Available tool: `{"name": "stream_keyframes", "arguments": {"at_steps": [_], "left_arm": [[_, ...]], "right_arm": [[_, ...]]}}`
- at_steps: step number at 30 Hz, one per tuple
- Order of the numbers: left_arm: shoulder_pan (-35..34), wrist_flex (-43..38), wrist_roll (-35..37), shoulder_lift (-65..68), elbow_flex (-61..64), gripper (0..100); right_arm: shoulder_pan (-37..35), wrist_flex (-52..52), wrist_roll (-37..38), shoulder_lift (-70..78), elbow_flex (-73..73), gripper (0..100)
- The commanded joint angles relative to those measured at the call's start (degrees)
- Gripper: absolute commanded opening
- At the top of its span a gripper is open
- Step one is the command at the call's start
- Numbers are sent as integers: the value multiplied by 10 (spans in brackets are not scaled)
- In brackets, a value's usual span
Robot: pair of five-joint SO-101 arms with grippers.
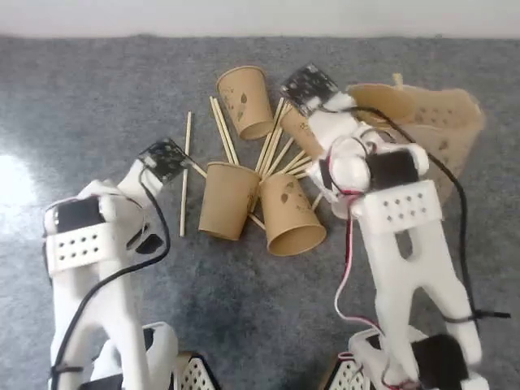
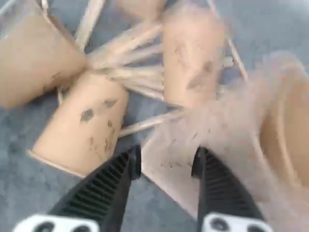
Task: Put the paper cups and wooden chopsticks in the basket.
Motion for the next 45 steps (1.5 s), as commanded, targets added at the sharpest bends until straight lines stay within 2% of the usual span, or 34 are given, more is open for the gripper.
{"name": "stream_keyframes", "arguments": {"at_steps": [1,8,15,22,27,32,34,40,45], "left_arm": [[-5,-29,52,-21,29,291],[-5,-125,54,-22,103,291],[-5,-133,76,-22,124,291],[-6,-209,100,-22,188,291],[-9,-212,162,-22,199,291],[-9,-234,196,-23,223,291],[-9,-260,202,-23,245,291],[-9,-273,205,-24,258,291],[-8,-273,222,-24,258,291]], "right_arm": [[-10,53,-29,27,-94,180],[49,67,-40,-2,-79,180],[10,73,-40,-29,-67,180],[7,77,-61,-36,39,180],[0,105,-58,-44,84,180],[-71,121,91,-119,178,180],[-89,103,125,-176,226,180],[-95,24,241,-346,367,183],[-96,-28,298,-376,444,183]]}}
